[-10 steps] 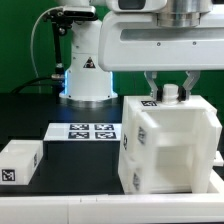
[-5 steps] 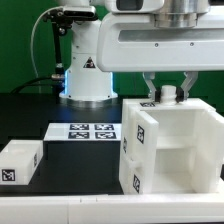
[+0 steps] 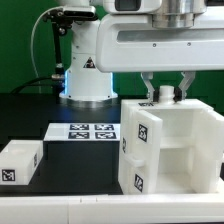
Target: Assemble cabinet
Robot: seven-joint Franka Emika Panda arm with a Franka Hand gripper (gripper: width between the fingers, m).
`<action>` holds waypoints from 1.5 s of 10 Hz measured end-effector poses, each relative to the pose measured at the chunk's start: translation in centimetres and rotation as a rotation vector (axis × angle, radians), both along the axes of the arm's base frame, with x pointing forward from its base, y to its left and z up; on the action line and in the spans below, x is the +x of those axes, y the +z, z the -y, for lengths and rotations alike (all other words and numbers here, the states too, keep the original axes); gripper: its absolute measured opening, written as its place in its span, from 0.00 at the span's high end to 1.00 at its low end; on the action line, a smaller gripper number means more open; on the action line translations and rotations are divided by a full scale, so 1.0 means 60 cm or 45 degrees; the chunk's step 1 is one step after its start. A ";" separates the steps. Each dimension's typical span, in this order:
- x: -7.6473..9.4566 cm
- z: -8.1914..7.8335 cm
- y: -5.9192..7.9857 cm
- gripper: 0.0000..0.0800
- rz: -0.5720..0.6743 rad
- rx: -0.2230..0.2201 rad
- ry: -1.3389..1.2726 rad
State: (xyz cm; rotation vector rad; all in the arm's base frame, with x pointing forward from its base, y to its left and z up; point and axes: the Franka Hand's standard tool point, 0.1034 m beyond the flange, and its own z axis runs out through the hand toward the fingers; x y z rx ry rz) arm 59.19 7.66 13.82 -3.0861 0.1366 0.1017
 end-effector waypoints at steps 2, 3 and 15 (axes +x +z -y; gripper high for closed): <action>0.004 -0.007 0.010 0.72 0.038 -0.003 -0.087; 0.008 -0.005 0.015 0.72 0.034 -0.002 -0.089; 0.021 -0.007 0.015 0.72 0.017 0.023 -0.495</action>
Offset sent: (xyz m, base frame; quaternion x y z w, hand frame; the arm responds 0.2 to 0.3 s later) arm 0.0175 -0.0006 0.0179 0.0168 -0.0451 0.0069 0.9988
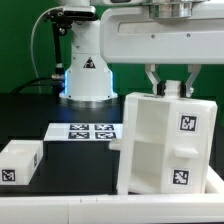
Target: Assemble cabinet
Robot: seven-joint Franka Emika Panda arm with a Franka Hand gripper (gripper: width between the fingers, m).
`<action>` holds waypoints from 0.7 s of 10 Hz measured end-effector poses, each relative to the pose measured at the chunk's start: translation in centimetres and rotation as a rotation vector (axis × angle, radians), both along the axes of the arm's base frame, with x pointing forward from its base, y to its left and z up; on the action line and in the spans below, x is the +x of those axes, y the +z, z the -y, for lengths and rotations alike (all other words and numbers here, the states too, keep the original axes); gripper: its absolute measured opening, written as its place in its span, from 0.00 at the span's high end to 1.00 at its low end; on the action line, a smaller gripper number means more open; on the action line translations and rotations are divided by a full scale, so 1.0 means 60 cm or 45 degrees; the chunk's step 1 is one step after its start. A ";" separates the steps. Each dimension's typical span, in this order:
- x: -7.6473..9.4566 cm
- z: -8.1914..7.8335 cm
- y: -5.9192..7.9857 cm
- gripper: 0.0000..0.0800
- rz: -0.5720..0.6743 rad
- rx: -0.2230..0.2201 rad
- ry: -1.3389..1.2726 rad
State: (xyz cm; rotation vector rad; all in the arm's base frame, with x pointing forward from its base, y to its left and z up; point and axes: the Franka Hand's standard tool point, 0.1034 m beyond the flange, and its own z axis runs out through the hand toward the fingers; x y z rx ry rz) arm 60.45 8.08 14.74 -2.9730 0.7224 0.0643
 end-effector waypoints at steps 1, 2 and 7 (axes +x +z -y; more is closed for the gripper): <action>0.007 -0.001 -0.006 0.72 0.003 -0.003 0.047; 0.011 -0.004 -0.008 0.72 0.011 -0.011 0.119; 0.006 -0.006 -0.009 0.72 0.017 -0.037 0.225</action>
Offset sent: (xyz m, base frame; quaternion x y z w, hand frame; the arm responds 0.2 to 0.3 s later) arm 0.0094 0.0226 -0.0116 0.0214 -0.0062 -0.1652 0.9860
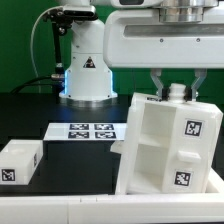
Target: Assemble cabinet
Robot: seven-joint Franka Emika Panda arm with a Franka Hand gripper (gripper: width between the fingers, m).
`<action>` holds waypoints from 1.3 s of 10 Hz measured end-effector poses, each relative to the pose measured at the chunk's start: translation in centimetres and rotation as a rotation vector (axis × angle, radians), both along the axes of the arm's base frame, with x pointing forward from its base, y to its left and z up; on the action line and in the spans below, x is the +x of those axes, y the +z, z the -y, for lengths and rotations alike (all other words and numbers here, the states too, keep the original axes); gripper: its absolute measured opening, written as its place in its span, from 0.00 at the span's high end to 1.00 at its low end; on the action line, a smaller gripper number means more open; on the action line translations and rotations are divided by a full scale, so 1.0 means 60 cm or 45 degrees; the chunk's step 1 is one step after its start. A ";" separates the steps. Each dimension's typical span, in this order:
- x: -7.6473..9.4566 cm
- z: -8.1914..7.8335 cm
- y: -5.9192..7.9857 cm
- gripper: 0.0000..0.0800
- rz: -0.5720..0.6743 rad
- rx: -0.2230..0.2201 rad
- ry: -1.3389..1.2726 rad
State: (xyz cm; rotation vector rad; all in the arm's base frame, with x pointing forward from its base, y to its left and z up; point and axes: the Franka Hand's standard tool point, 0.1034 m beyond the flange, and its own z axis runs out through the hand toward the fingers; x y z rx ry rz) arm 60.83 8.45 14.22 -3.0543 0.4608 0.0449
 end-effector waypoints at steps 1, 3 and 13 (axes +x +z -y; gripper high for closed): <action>0.000 0.002 -0.001 0.72 -0.001 0.000 -0.003; -0.008 -0.001 0.011 0.72 -0.012 -0.009 0.050; 0.051 0.016 -0.004 0.72 0.049 0.000 0.172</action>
Offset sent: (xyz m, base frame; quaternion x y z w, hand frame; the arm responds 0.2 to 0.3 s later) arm -0.0192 -0.0014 0.0169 -0.0324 0.0090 -0.0794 0.9963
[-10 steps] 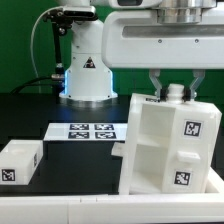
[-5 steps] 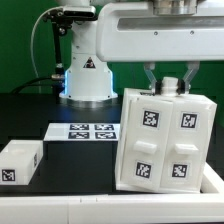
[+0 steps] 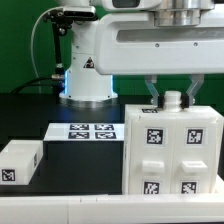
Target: Assemble cabinet
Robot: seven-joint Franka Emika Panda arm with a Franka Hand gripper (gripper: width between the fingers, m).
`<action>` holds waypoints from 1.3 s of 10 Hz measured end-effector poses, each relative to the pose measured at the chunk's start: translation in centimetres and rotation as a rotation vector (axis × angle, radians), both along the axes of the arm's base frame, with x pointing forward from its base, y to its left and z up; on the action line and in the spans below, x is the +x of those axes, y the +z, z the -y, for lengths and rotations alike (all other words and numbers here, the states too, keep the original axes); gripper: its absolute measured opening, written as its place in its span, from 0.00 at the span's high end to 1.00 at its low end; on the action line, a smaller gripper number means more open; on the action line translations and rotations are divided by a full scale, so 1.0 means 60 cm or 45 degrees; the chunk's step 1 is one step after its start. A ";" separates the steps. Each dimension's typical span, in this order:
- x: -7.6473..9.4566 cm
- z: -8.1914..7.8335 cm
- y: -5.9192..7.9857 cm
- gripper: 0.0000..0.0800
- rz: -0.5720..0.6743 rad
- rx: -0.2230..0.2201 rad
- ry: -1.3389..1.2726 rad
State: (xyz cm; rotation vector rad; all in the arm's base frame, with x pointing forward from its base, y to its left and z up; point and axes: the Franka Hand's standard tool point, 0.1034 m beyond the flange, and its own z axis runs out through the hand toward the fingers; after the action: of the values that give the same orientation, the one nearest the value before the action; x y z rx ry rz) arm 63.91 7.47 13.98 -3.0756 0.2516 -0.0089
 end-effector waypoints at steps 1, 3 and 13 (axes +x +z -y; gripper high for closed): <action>0.008 -0.002 0.001 0.72 0.010 -0.001 0.002; 0.017 -0.001 0.002 0.72 0.045 -0.003 0.000; -0.010 0.101 0.073 0.03 0.003 0.001 0.037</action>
Offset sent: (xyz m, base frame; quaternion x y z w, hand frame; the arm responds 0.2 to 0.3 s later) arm -0.0068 0.0085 -0.0077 0.0038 0.0117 0.0119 0.9999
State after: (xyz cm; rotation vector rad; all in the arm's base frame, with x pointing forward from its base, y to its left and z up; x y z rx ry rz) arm 63.28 1.41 18.38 -3.0778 0.2062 -0.0116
